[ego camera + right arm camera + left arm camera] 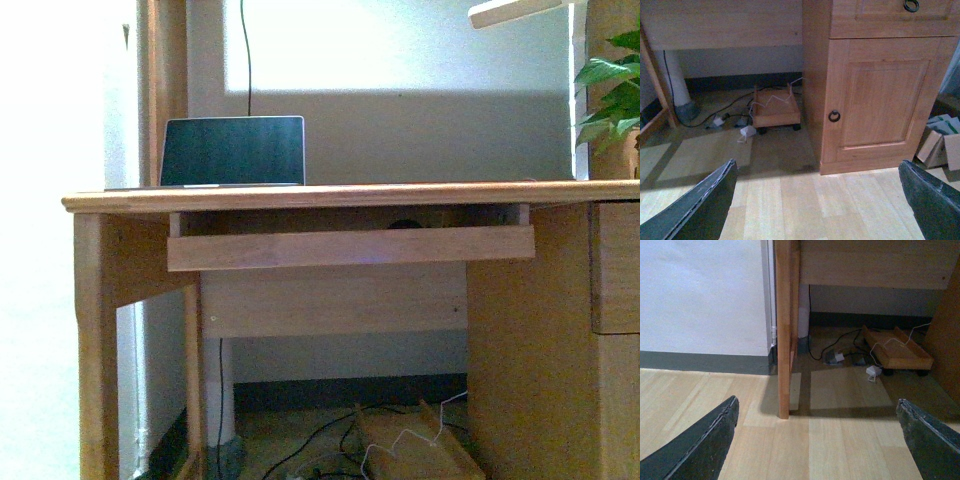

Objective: Place mouse

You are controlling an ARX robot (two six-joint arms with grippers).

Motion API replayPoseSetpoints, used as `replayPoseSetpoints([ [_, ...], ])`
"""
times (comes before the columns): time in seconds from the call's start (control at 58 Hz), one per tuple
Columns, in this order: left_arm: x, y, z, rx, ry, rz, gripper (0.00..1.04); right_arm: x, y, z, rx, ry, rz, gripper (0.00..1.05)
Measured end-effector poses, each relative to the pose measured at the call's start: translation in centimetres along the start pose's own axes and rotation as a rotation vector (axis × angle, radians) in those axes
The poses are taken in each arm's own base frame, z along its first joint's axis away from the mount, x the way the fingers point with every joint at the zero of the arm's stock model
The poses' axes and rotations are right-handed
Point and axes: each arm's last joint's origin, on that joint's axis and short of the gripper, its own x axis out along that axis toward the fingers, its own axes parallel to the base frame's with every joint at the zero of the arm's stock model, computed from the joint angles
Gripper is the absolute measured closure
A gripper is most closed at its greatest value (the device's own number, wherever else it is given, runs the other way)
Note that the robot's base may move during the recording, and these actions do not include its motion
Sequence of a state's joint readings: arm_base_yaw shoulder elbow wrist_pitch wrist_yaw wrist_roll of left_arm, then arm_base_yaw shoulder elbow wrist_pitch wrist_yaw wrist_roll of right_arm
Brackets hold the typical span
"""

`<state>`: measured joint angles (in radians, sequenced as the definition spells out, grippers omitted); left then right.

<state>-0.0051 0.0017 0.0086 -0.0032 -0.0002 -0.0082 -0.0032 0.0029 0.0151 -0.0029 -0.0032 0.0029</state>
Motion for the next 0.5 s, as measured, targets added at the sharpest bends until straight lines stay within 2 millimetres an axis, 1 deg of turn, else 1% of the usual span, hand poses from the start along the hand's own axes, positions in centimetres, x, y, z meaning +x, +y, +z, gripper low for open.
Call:
replayPoseSetpoints([
  [0.5,0.00,0.00,0.00,0.000,0.000,0.000,0.08,0.00,0.00,0.00,0.000,0.000,-0.001,0.07],
])
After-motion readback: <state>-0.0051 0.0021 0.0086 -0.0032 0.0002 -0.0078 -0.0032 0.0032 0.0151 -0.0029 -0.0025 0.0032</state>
